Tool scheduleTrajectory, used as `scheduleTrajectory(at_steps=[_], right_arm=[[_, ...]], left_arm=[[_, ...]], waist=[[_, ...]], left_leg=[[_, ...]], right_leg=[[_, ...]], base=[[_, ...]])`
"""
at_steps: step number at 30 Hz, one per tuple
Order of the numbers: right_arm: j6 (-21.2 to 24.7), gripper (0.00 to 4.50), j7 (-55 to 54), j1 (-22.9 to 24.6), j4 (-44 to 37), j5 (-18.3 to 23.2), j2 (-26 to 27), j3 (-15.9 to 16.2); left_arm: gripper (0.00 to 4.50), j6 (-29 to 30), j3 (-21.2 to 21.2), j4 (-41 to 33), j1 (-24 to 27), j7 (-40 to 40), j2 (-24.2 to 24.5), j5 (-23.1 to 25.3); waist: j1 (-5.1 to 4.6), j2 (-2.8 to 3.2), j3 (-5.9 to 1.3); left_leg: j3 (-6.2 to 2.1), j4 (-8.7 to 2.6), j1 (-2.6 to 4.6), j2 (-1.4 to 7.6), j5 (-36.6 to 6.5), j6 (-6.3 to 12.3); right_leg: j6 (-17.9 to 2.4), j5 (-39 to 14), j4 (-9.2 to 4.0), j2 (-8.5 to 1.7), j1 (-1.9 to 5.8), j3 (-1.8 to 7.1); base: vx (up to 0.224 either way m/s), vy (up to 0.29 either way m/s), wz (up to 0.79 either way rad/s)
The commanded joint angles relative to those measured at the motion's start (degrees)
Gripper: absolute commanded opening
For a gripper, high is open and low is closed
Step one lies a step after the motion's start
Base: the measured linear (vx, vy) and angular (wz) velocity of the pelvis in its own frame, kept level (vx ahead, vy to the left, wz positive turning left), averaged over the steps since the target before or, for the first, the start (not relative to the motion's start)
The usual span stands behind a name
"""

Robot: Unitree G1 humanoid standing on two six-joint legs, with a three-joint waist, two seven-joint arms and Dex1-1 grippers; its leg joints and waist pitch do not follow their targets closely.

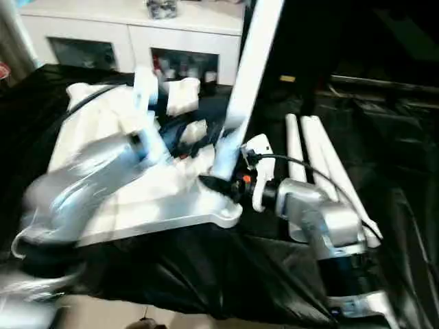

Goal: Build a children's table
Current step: Pick table leg, then insert table leg to table base

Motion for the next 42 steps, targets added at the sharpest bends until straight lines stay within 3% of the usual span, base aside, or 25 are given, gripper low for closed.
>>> scheduleTrajectory(at_steps=[1,4,5,7,15,16,20,24,37,38,42], right_arm=[[-2.8,1.93,-2.0,0.4,-0.3,-1.7,0.1,-1.5],[-4.3,1.93,-2.4,0.8,0.2,-2.7,-0.1,-1.6],[-4.6,1.93,-2.0,0.9,0.3,-2.9,-0.4,-1.4],[-5.2,1.93,-1.8,0.9,0.3,-3.3,-0.6,-1.3],[-5.6,1.93,-1.6,1.3,-0.5,-3.3,-0.8,-1.6],[-5.6,1.93,-1.5,1.7,-1.1,-3.4,-0.9,-1.4],[-5.2,1.93,-1.1,2.4,-2.0,-3.2,-1.3,-1.2],[-5.2,1.93,-1.1,2.4,-2.0,-3.3,-1.4,-1.2],[-5.1,1.93,-0.1,2.0,-1.7,-3.6,-1.2,-0.5],[-4.8,1.93,0.4,1.9,-1.7,-3.6,-1.3,-0.4],[-3.2,1.93,3.3,2.2,-2.4,-2.8,-2.2,0.9]], left_arm=[[3.03,-4.3,-6.0,2.3,2.2,-4.4,3.9,7.0],[3.03,-7.4,-9.8,5.8,3.7,-6.4,7.0,11.2],[2.75,-8.3,-10.4,6.8,4.0,-6.3,7.3,12.1],[2.68,-9.7,-11.4,9.9,3.8,-6.2,7.3,13.3],[2.07,-12.6,-12.1,17.9,2.6,-8.3,6.3,15.0],[1.88,-13.9,-12.6,19.7,2.5,-9.5,6.6,15.8],[1.52,-16.3,-12.8,23.1,2.3,-10.8,7.0,17.0],[1.31,-16.6,-13.0,23.8,2.3,-11.7,7.2,17.4],[0.34,-16.8,-12.3,24.5,3.5,-15.0,8.3,18.4],[0.16,-16.6,-12.2,24.2,3.7,-15.2,8.4,18.4],[0.01,-16.5,-11.7,23.9,4.2,-15.6,8.4,18.3]], waist=[[-0.2,0.15,-4.03],[-0.26,0.31,-4.06],[-0.36,0.32,-4.06],[-0.36,0.31,-4.02],[-0.47,0.38,-4.08],[-0.45,0.65,-4.11],[-0.55,0.53,-4.24],[-0.56,0.49,-4.13],[-0.53,0.32,-4.04],[-0.6,-0.03,-4.02],[-0.71,0.17,-3.99]], left_leg=[[-1.38,-4.84,1.7,3.41,-9.0,-2.85],[-1.34,-4.95,1.87,3.42,-10.0,-3.38],[-1.25,-4.97,1.89,3.46,-10.4,-3.58],[-1.28,-5.06,1.96,3.53,-11.2,-3.81],[-1.2,-4.97,1.9,3.47,-11.6,-3.3],[-1.24,-4.95,1.96,3.52,-11.6,-3.38],[-1.25,-4.91,1.84,3.46,-10.9,-2.95],[-1.22,-4.95,1.9,3.58,-11.6,-2.68],[-1.22,-5.01,1.88,3.66,-11.9,-2.47],[-1.22,-5.08,1.81,3.7,-11.8,-2.34],[-1.25,-5.06,1.81,3.69,-11.6,-1.97]], right_leg=[[-10.3,-4.8,-4.63,-3.6,2.05,2.49],[-10.3,-4.6,-4.51,-3.55,1.82,2.5],[-10.4,-4.4,-4.41,-3.57,1.84,2.54],[-11.0,-4.4,-4.43,-3.67,1.8,2.55],[-12.5,-4.1,-4.47,-3.85,1.83,2.62],[-12.6,-3.9,-4.38,-3.86,1.8,2.62],[-12.6,-1.9,-4.24,-3.82,1.99,2.58],[-13.5,-2.9,-4.32,-3.95,1.9,2.58],[-13.5,-4.5,-4.42,-4.1,1.84,2.65],[-13.5,-4.5,-4.44,-4.06,1.89,2.63],[-13.7,-4.5,-4.38,-4.02,1.89,2.58]], base=[[0.0,0.0,0.0],[0.0,0.0,0.0],[0.0,0.0,0.0],[0.0,0.0,0.0],[0.0,0.0,0.0],[0.0,0.0,0.0],[0.0,0.0,0.0],[0.0,0.0,0.0],[0.0,0.0,0.0],[0.0,0.0,0.0],[0.0,0.0,0.0]])
